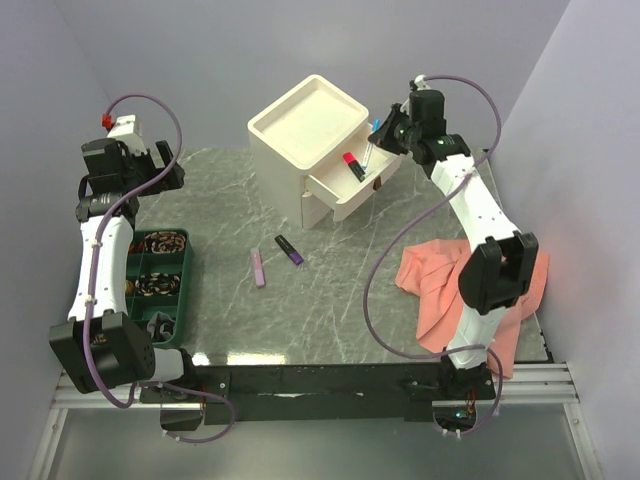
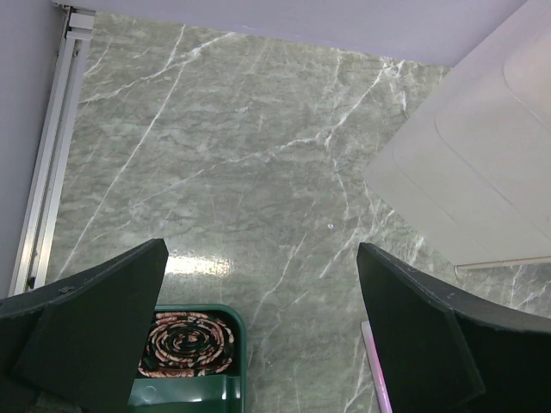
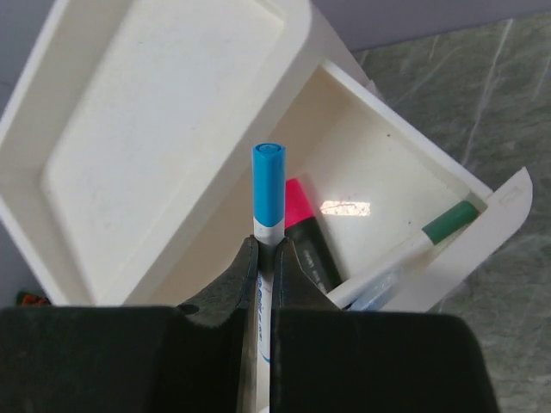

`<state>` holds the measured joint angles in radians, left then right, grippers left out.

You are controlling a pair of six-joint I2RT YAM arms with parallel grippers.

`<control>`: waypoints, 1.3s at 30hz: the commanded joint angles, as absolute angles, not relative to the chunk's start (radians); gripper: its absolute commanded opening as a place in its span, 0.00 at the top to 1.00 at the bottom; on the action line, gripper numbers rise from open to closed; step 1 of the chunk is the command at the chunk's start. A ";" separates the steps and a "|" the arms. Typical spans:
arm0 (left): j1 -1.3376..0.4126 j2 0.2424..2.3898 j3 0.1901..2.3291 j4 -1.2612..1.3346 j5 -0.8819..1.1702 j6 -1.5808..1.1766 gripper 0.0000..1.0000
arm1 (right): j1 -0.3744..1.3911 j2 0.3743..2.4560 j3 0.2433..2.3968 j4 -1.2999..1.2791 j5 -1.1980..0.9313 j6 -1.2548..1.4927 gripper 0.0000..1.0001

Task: Sort the stationery into containers
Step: Place the pen in the drawer, then pick up the pen from the center of the board.

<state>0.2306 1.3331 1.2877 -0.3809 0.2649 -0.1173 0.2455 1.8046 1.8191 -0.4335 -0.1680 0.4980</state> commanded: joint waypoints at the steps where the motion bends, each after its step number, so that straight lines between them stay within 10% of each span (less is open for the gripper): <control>1: 0.235 1.335 1.321 -0.357 0.285 -0.118 0.00 | 0.239 1.865 1.916 -0.390 -0.164 0.479 1.00; 3: 0.235 1.336 1.321 -0.354 0.285 -0.120 0.00 | 0.242 1.890 1.936 -0.390 -0.158 0.477 0.96; 4: 0.233 1.336 1.321 -0.354 0.290 -0.120 0.01 | 0.244 1.894 1.953 -0.393 -0.149 0.479 0.72; 8: 0.235 1.331 1.324 -0.359 0.287 -0.115 0.00 | 0.245 1.878 1.960 -0.397 -0.153 0.466 0.46; 25: 0.143 1.272 1.183 -0.437 0.238 -0.207 0.01 | 0.595 1.459 1.580 -0.390 -0.196 0.084 0.37; 39: -0.098 1.416 1.029 -0.505 0.198 -0.370 0.22 | 0.436 1.264 1.503 -0.376 -0.086 -0.002 0.31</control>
